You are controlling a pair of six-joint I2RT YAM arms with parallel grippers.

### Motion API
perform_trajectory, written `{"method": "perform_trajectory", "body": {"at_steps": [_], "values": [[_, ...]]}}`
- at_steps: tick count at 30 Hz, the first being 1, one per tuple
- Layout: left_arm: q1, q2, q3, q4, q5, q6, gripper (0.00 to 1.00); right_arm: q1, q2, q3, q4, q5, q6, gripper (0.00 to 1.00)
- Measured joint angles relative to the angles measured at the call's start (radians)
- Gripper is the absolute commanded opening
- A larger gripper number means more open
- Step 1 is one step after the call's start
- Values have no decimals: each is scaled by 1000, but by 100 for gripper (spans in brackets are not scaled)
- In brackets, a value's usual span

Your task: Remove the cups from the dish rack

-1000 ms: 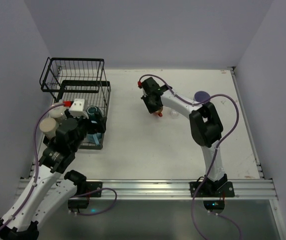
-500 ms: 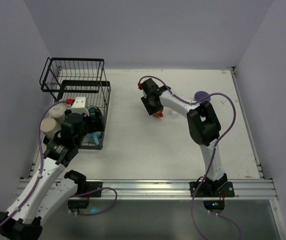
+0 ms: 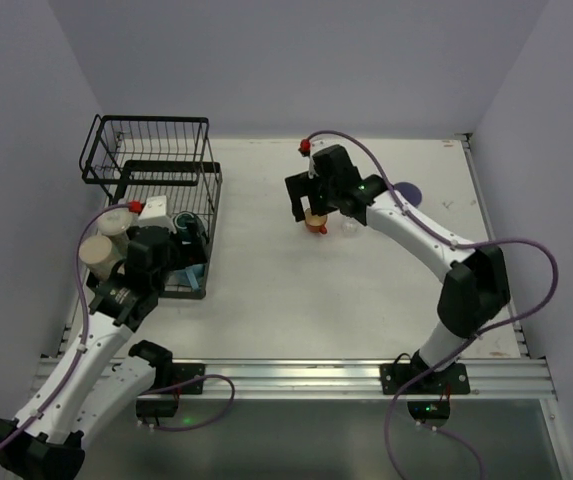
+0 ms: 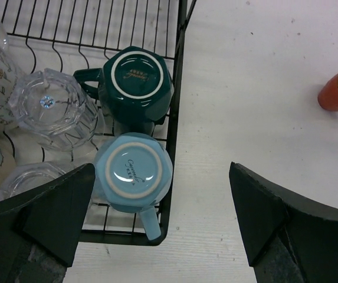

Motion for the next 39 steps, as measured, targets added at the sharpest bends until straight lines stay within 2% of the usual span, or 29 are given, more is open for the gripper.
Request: {"method": "perform_trajectory", "body": {"at_steps": [7,14,23,37,39], "values": [[0,54,-3,-7,-70,-78,100,13,-280,-311,182,-115,71,98],[0,195,-3,-6,-139,-120,100,22,-404,-507,309,-211,129,97],[0,271,-23,16,-195,-138,100,22,-497,-549,423,-251,166,96],[0,346,-83,79,-190,-162,100,22,-497,-550,430,-268,171,96],[0,354,-84,90,-190,-163,97,22,-496,-550,430,-268,171,96]]}}
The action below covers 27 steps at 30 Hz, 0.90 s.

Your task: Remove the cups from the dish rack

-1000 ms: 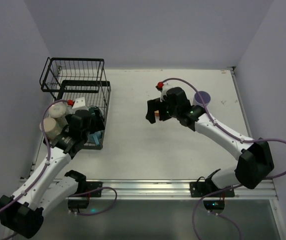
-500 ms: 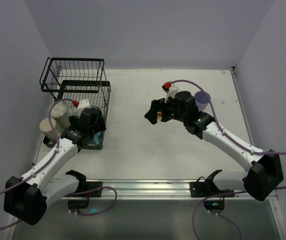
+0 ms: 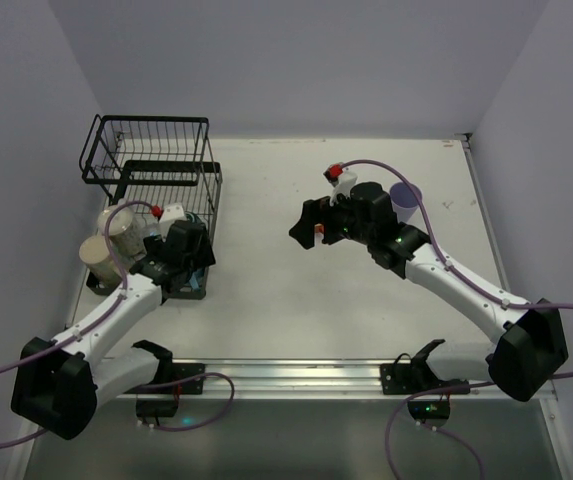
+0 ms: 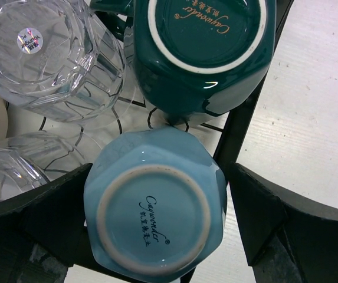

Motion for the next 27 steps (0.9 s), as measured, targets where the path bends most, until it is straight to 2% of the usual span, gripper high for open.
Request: {"method": "perform_trajectory", "body": {"at_steps": [1,4,6,7,8,14,17,22,27], "values": [[0,4,0,7,0,0,95,0,1,0,0,0,0,96],[0,7,0,14,-5,0,80,0,3,0,0,-2,0,95],[2,6,-3,24,-5,3,61,0,3,0,0,-2,0,95],[2,5,-4,25,-6,0,61,0,3,0,0,-2,0,95],[2,3,-6,27,-6,0,51,0,3,0,0,-3,0,95],[5,-24,-21,25,0,1,25,0,3,0,0,-3,1,96],[5,-40,-21,22,14,2,18,0,3,0,2,-27,14,96],[5,-89,-6,-7,34,9,14,5,3,-2,45,-89,71,96],[6,-172,53,-60,56,16,11,16,-7,-53,165,-162,182,96]]}}
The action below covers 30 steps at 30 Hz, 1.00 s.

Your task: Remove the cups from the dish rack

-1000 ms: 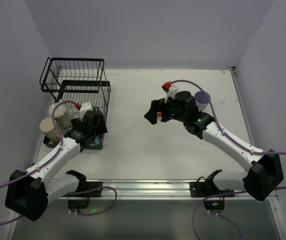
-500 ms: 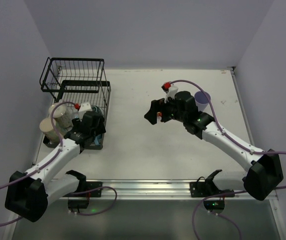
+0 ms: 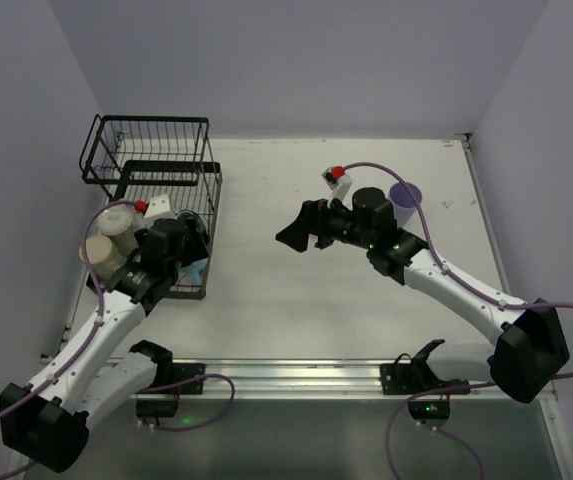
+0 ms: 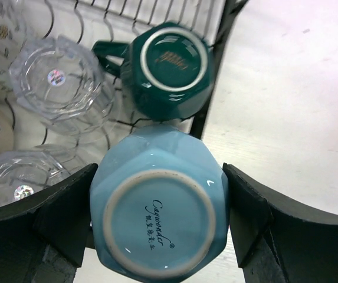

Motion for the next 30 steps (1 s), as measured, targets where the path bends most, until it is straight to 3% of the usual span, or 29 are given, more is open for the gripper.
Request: {"method": "perform_trajectory", "body": {"at_steps": [14,21,30], "values": [[-2,-182,118,-40,172,-10,7,71,81,-52,340,-175,272,94],[-2,-170,125,75,397,-74,6,90,119,-64,494,-204,335,92],[-2,-148,125,257,595,-194,6,90,103,-80,531,-193,311,88]]}}
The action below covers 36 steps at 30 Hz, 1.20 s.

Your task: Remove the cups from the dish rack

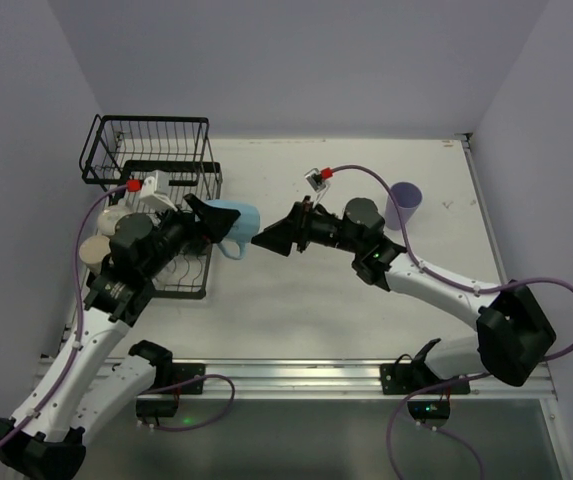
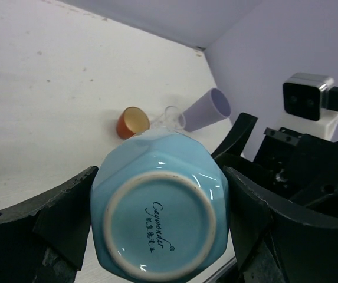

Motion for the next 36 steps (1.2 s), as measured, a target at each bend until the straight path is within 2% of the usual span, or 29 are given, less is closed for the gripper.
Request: {"method": "perform_trajectory", "body": {"at_steps": [12,17,23,26,27,28,29,30,31,32,33,36], "values": [[-1,-7,-131,250,149,-137,6,0,-23,-57,138,12,6,61],[-9,9,-177,346,184,-200,7,-1,-37,-62,176,3,2,57],[-44,35,-220,498,209,-280,17,-1,-35,-74,245,-34,26,49],[-63,48,-228,547,211,-307,25,-1,-35,-81,283,-43,45,45],[-73,53,-229,562,210,-312,37,-1,-35,-84,296,-44,49,41],[-82,57,-229,574,209,-317,44,-1,-35,-87,305,-44,52,36],[-92,61,-230,586,206,-318,49,-1,-35,-92,319,-48,60,26],[-95,65,-230,593,205,-319,60,-1,-37,-98,335,-53,68,20],[-98,69,-230,603,210,-335,66,-2,-39,-104,352,-59,77,13],[-102,73,-230,613,217,-346,72,-2,-43,-111,372,-67,87,1],[-107,76,-230,621,226,-365,83,1,-51,-117,387,-75,92,0],[-122,74,-207,593,235,-354,99,6,-92,-137,400,-86,84,0]]}}
